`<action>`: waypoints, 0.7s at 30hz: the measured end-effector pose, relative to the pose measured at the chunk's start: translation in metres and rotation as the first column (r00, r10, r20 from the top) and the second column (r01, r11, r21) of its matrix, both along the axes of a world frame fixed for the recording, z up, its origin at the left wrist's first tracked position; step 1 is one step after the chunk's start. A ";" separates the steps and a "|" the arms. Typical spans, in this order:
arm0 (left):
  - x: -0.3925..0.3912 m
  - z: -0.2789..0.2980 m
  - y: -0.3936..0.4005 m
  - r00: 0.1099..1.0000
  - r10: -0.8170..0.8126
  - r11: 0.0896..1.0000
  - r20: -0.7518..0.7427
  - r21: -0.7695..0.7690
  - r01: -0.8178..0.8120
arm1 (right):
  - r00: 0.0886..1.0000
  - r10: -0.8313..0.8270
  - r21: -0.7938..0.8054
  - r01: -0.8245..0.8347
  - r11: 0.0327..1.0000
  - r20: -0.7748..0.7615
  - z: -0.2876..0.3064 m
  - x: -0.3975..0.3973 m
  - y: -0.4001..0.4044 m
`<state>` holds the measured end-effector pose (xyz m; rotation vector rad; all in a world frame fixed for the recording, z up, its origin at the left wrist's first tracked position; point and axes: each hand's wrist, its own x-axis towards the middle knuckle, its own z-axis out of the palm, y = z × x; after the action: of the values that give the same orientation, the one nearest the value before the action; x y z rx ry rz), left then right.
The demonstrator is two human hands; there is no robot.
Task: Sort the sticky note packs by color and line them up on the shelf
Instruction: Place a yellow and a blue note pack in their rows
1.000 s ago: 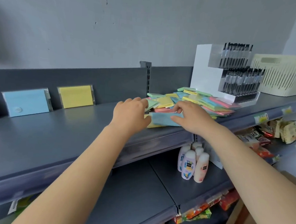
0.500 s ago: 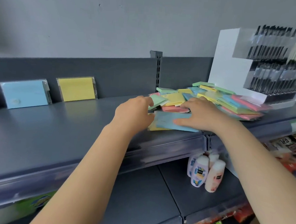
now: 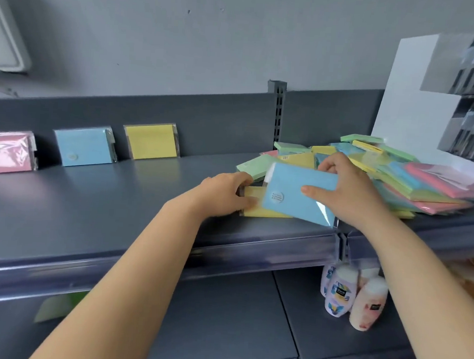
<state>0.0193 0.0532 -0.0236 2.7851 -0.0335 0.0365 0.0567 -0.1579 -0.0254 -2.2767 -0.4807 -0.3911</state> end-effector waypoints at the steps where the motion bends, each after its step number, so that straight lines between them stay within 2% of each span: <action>1: -0.001 0.000 0.000 1.000 -0.006 0.998 0.009 -0.055 0.006 | 1.000 0.019 0.065 -0.020 0.998 0.013 -0.001 0.000 -0.001; 6: -0.014 0.004 -0.002 0.993 0.042 0.984 0.111 -0.177 -0.022 | 0.993 0.101 0.273 -0.112 0.956 0.053 -0.003 0.000 -0.002; 9: -0.024 0.009 0.004 0.971 0.133 0.960 0.197 -0.268 -0.078 | 0.984 0.171 0.328 -0.177 0.928 0.048 -0.001 0.000 0.003; 15: -0.047 0.016 0.035 0.925 0.295 0.915 0.240 -0.351 -0.201 | 0.951 0.306 0.329 -0.304 0.894 0.047 0.009 -0.012 0.033; 21: -0.059 0.025 0.079 0.890 0.332 0.926 0.312 -0.287 -0.245 | 0.924 0.378 0.267 -0.378 0.887 0.054 0.016 -0.020 0.078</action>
<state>-0.0397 0.1322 0.0013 2.4796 0.2821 0.5825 0.0370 -0.0794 -0.0097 -1.8618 -0.8036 -0.2416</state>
